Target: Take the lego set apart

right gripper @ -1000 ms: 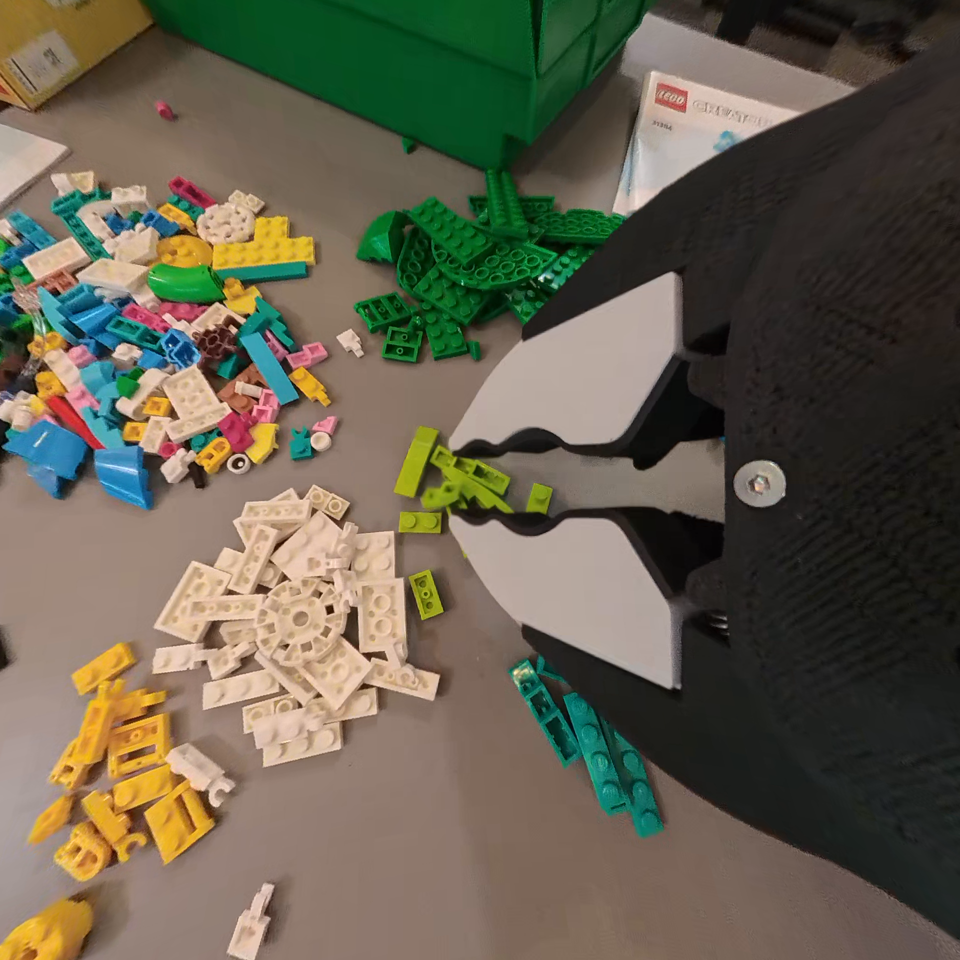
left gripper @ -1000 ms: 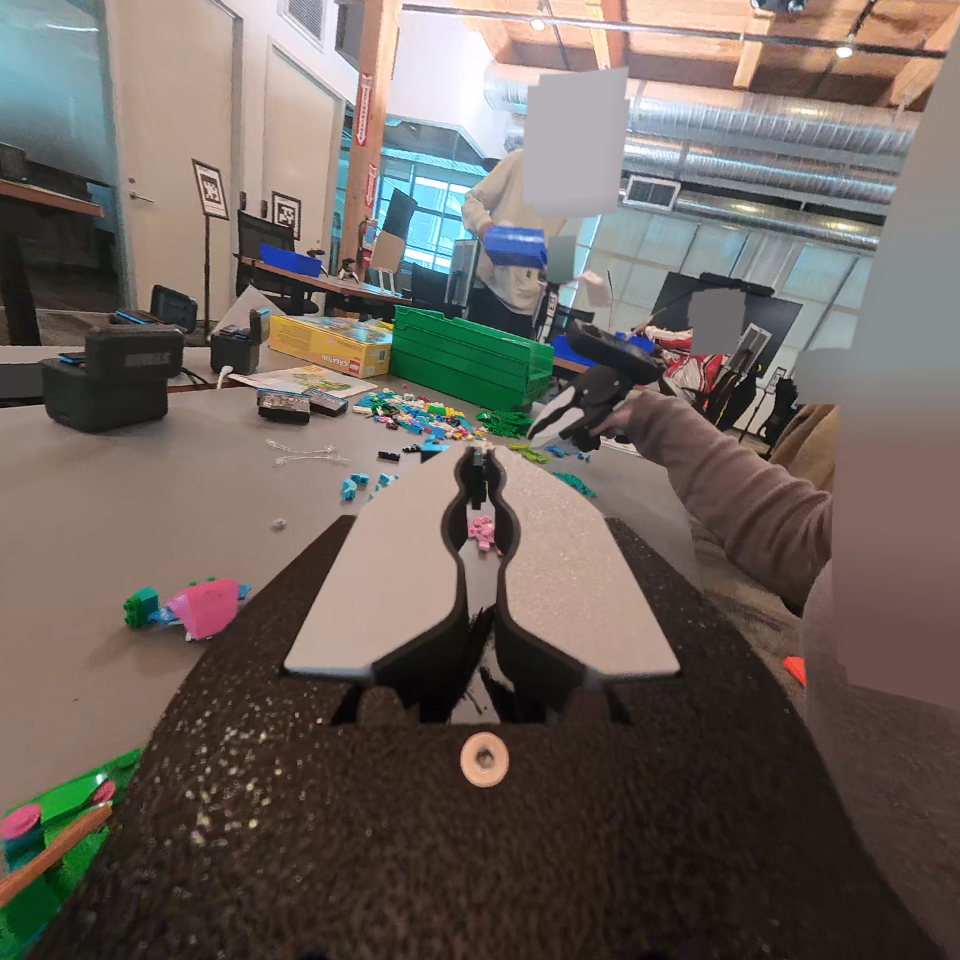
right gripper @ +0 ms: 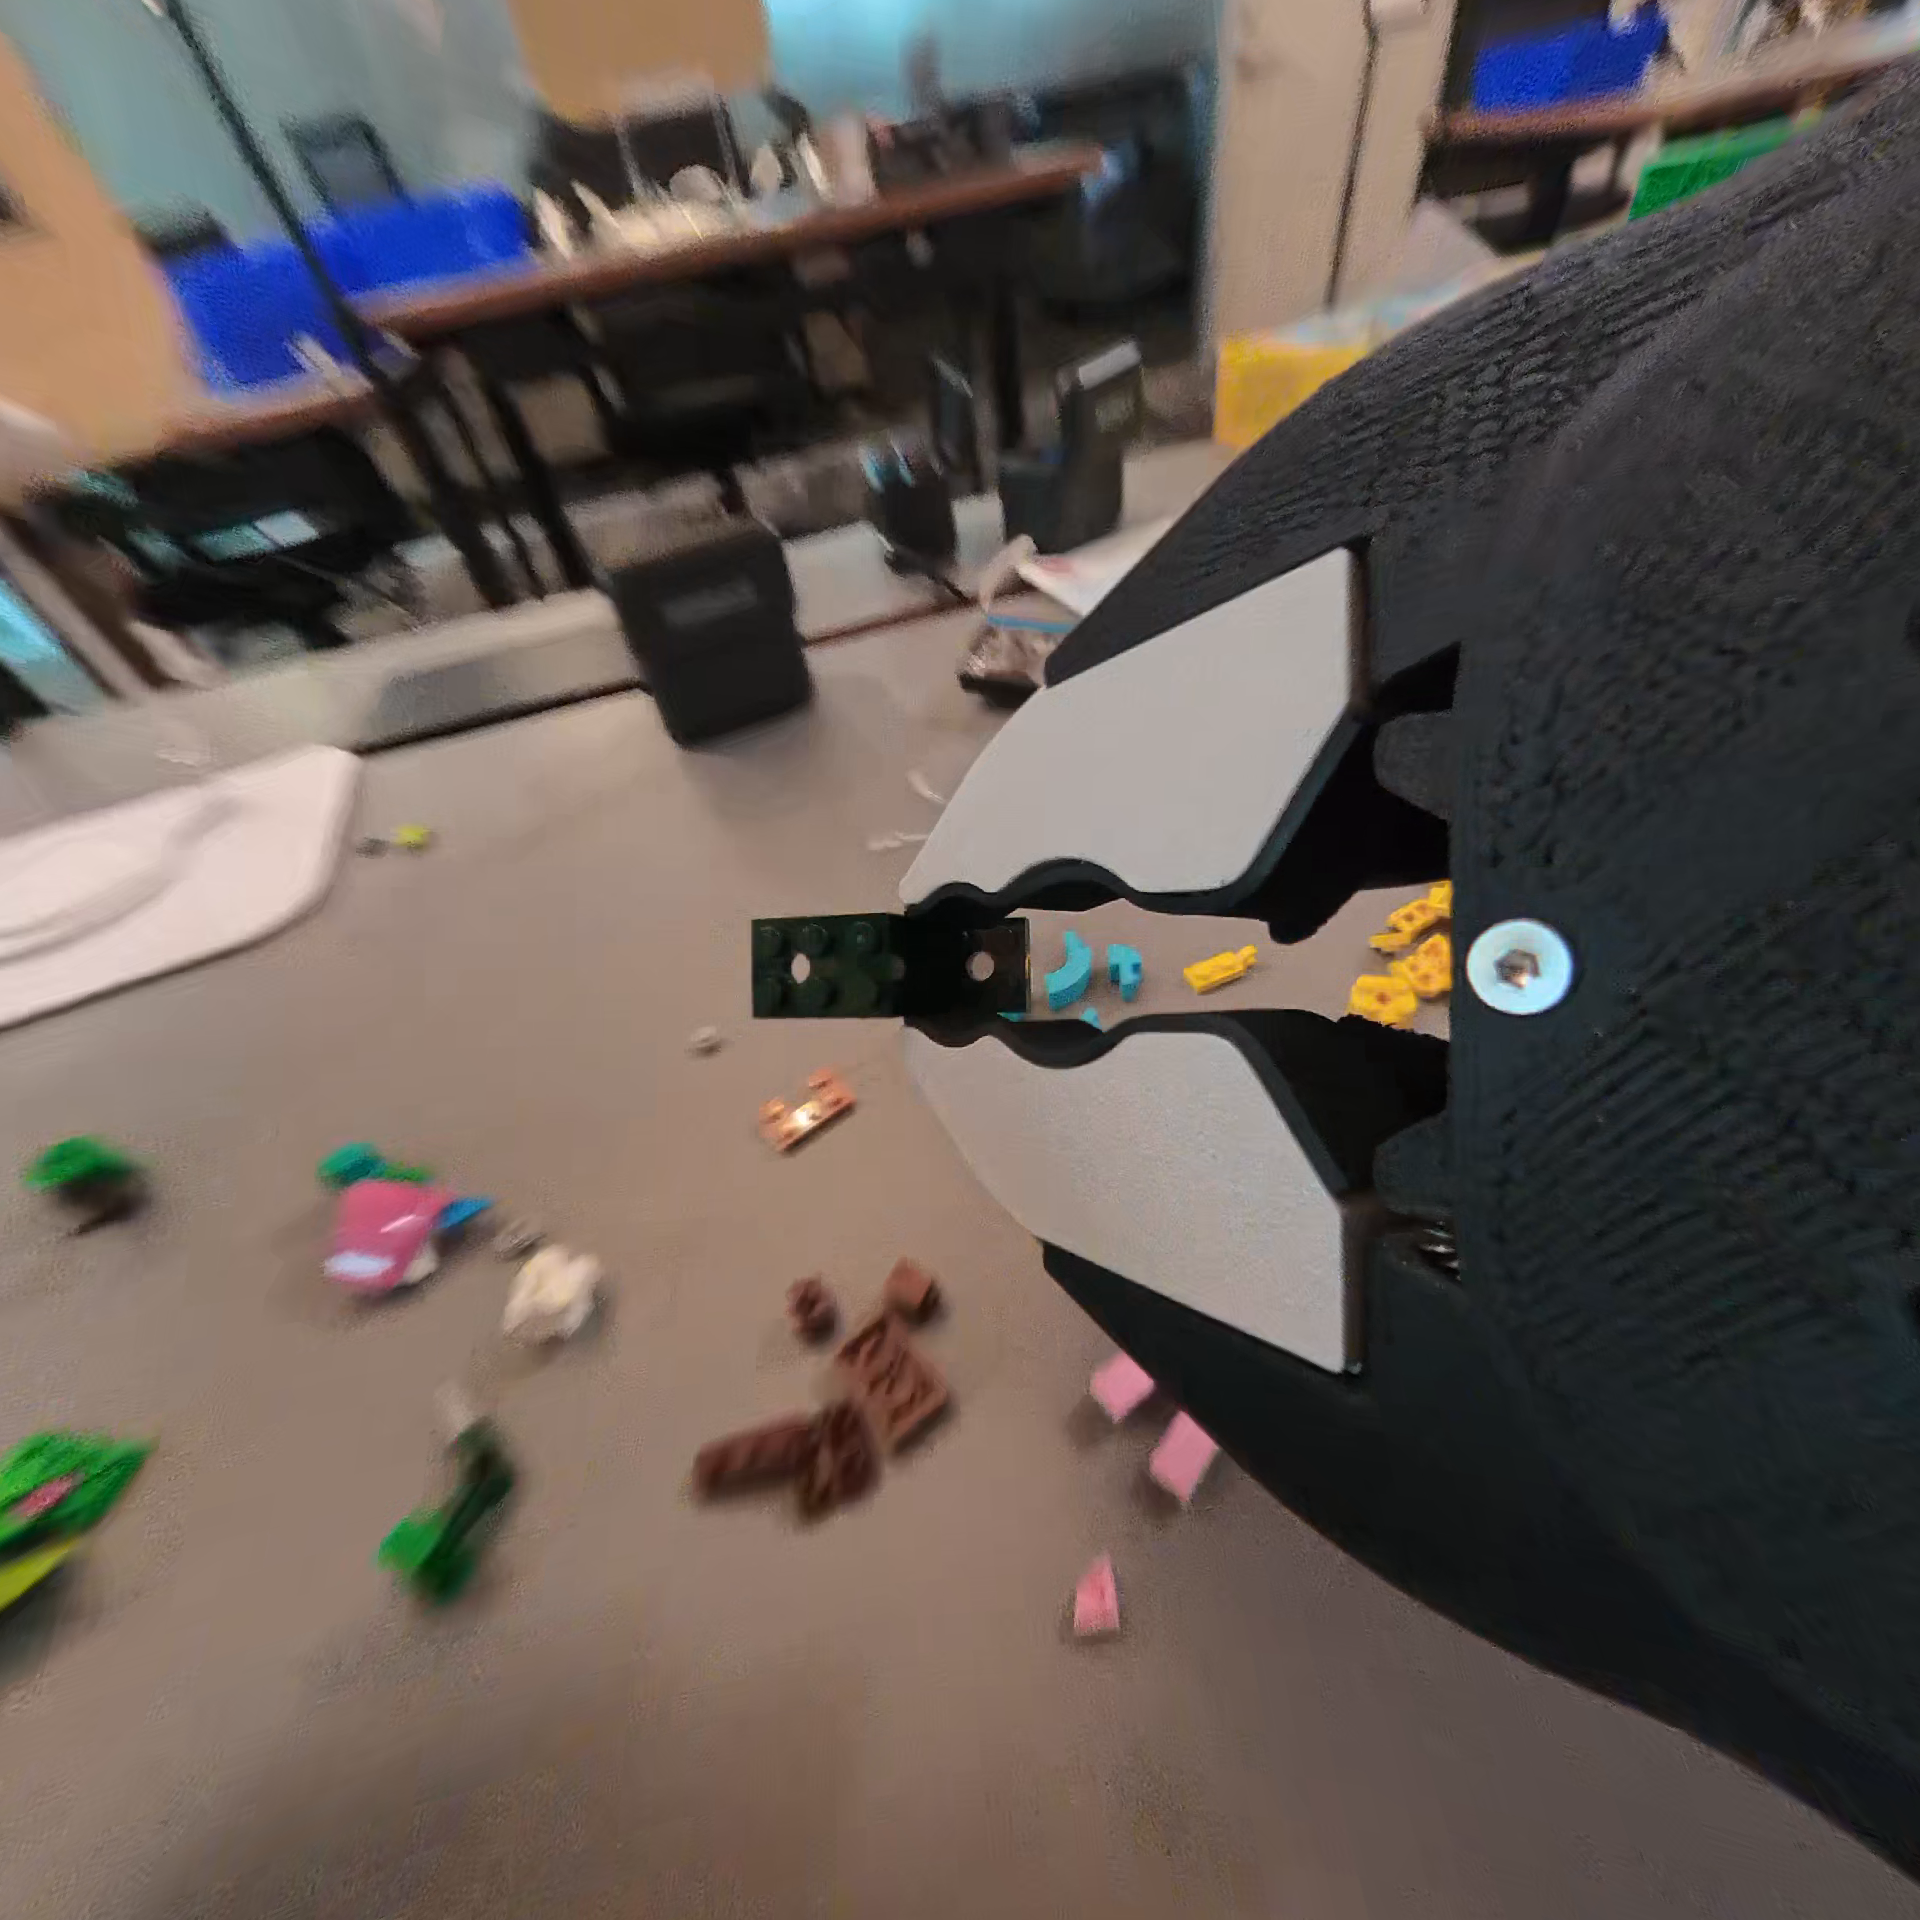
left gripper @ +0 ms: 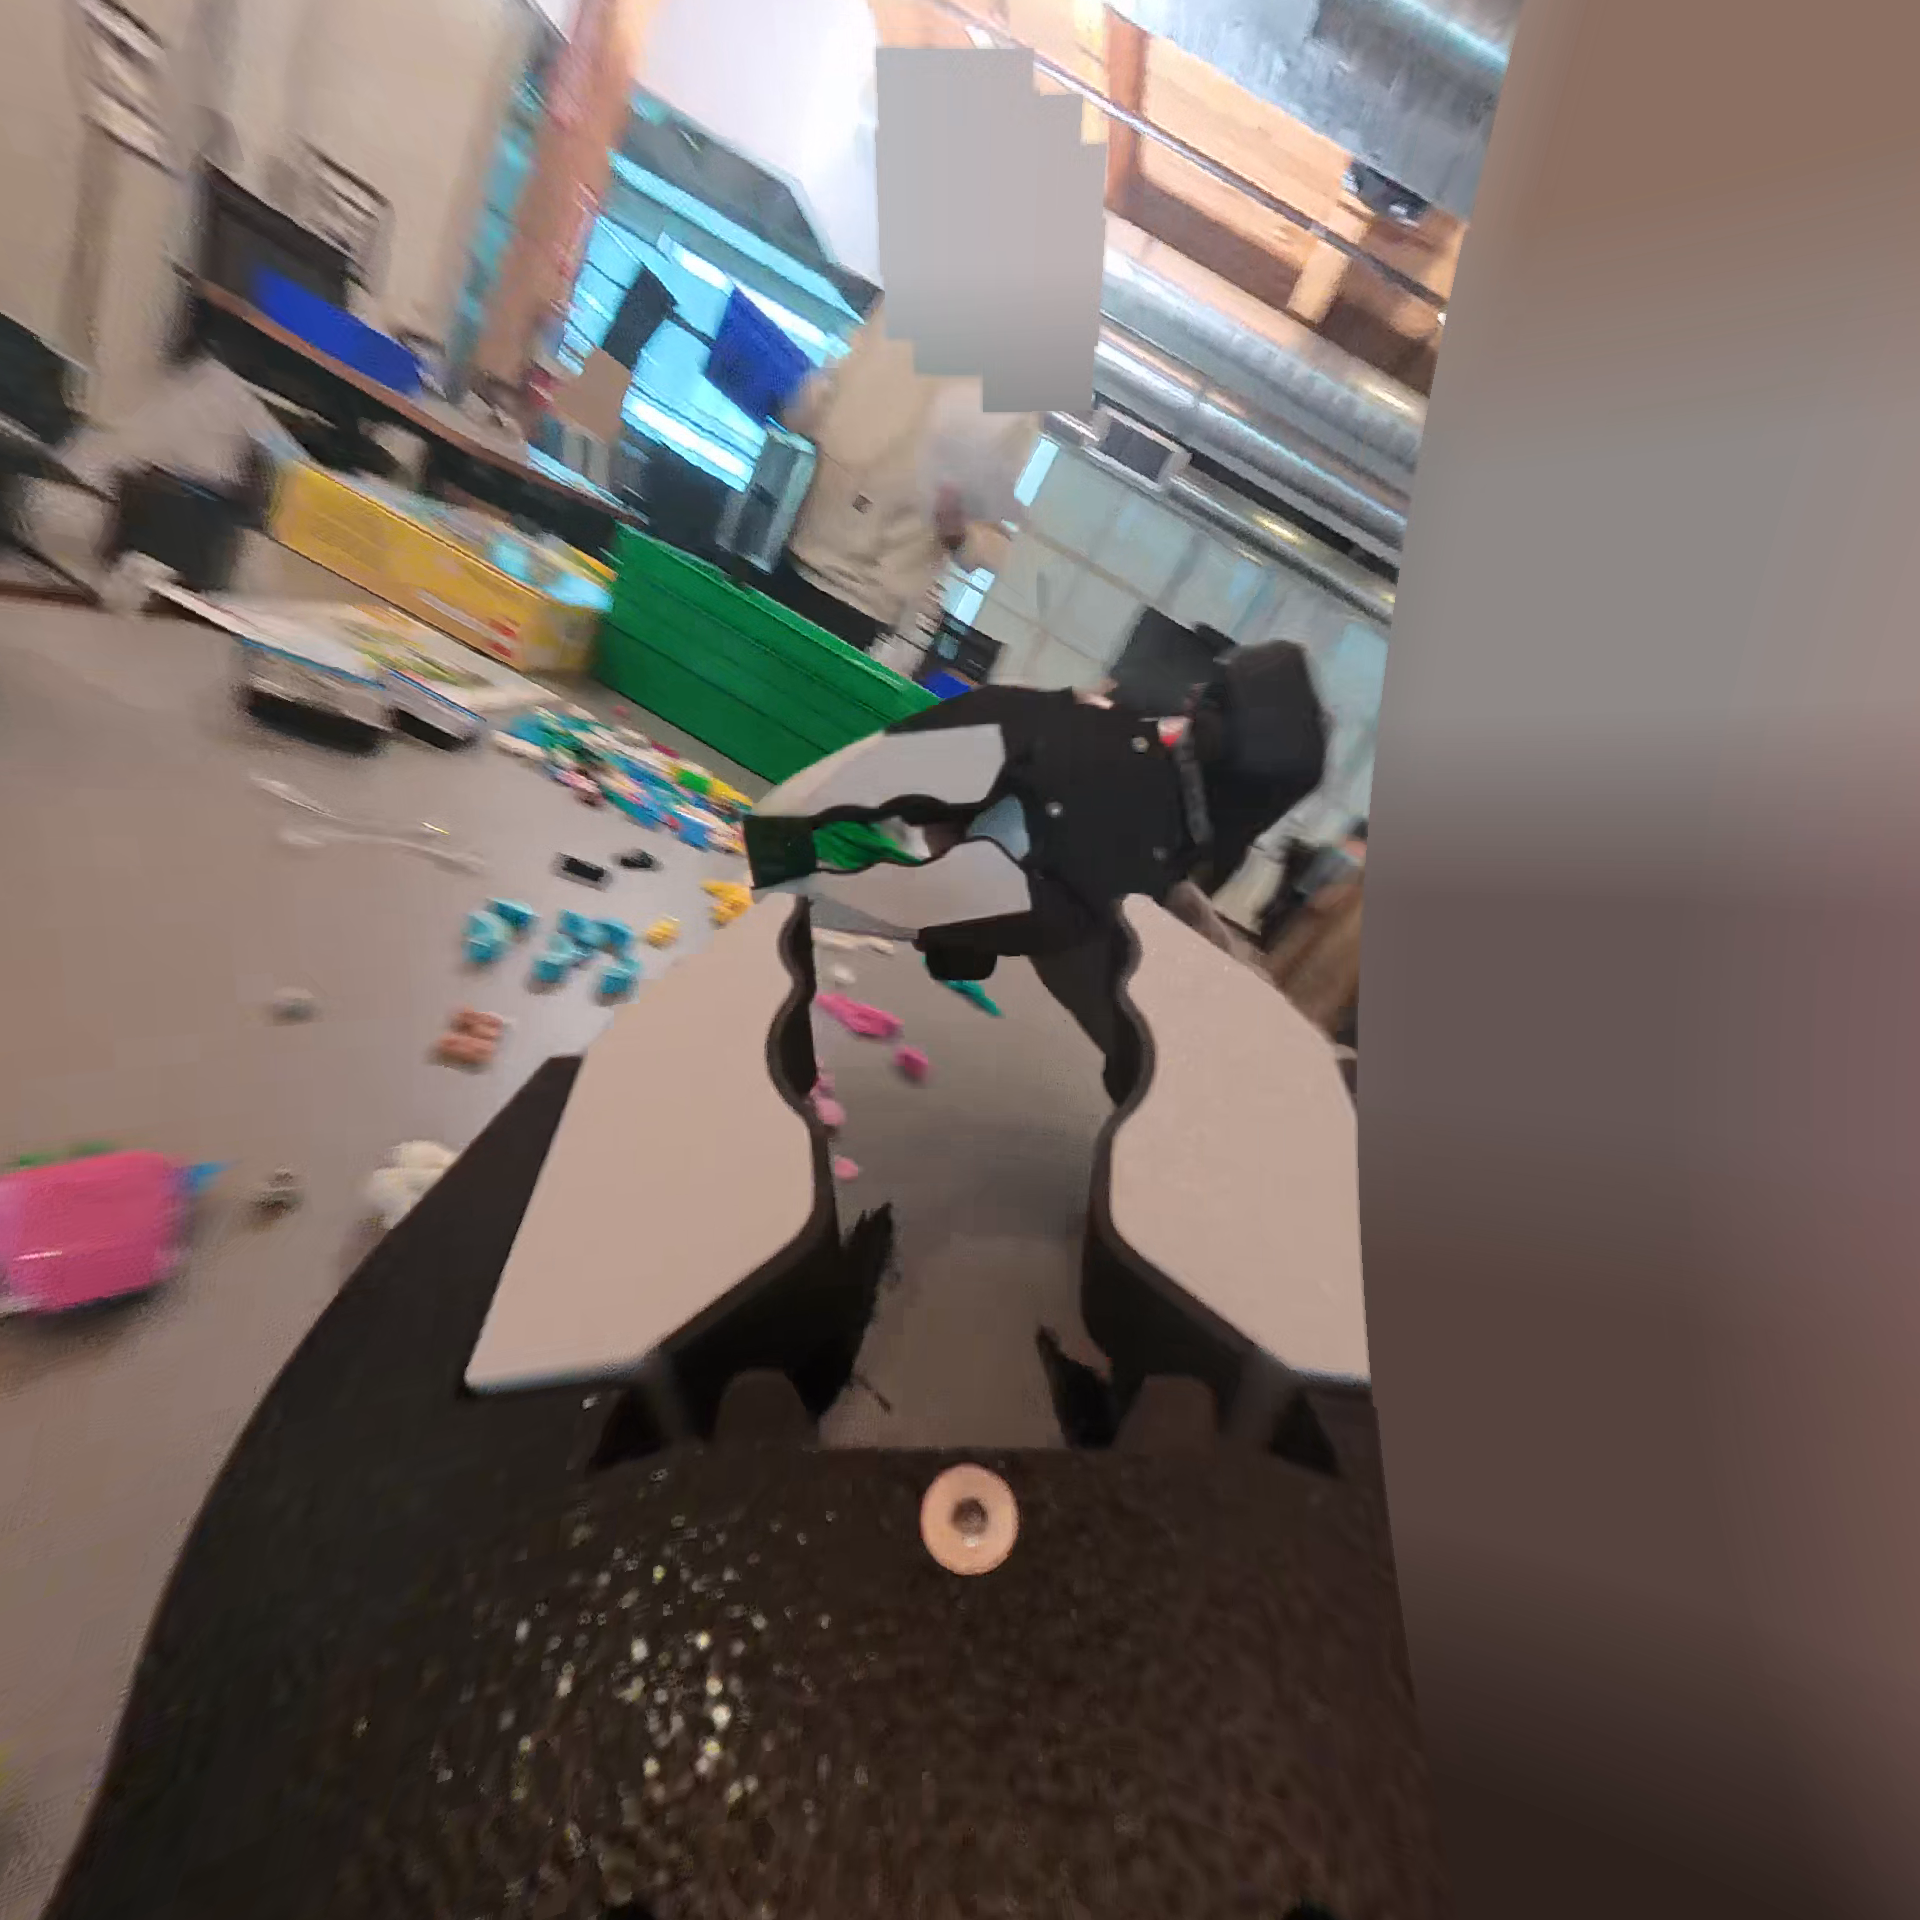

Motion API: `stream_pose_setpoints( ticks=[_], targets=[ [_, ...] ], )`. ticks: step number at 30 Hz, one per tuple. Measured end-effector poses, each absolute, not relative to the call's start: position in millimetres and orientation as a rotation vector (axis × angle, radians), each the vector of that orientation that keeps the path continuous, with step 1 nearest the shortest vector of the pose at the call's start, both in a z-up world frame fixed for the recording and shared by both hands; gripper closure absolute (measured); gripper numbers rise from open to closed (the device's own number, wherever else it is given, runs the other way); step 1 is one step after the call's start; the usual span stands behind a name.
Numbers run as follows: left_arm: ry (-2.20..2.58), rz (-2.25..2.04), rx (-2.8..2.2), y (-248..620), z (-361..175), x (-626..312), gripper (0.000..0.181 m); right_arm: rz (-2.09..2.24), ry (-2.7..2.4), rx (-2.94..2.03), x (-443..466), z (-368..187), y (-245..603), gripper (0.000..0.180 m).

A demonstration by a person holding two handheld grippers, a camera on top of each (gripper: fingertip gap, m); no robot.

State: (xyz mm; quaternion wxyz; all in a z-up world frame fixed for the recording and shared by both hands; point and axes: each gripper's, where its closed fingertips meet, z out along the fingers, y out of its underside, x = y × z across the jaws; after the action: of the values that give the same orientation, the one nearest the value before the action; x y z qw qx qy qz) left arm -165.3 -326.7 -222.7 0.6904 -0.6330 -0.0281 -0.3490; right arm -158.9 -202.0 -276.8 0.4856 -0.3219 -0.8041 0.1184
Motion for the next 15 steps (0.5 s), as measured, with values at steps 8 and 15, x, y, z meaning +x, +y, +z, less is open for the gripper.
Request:
stream_pose_setpoints(
  ticks=[8, 15],
  targets=[
    [-0.147, -0.371, -1.605, -360, -220, -240, 0.104, 0.367, -2.268, -1.12, -237, -335, -128, 0.165],
    [-0.091, -0.13, -2.013, -394, -274, -265, 0.095, 0.277, -2.588, -1.21, -246, -361, -139, 0.147]
  ],
)
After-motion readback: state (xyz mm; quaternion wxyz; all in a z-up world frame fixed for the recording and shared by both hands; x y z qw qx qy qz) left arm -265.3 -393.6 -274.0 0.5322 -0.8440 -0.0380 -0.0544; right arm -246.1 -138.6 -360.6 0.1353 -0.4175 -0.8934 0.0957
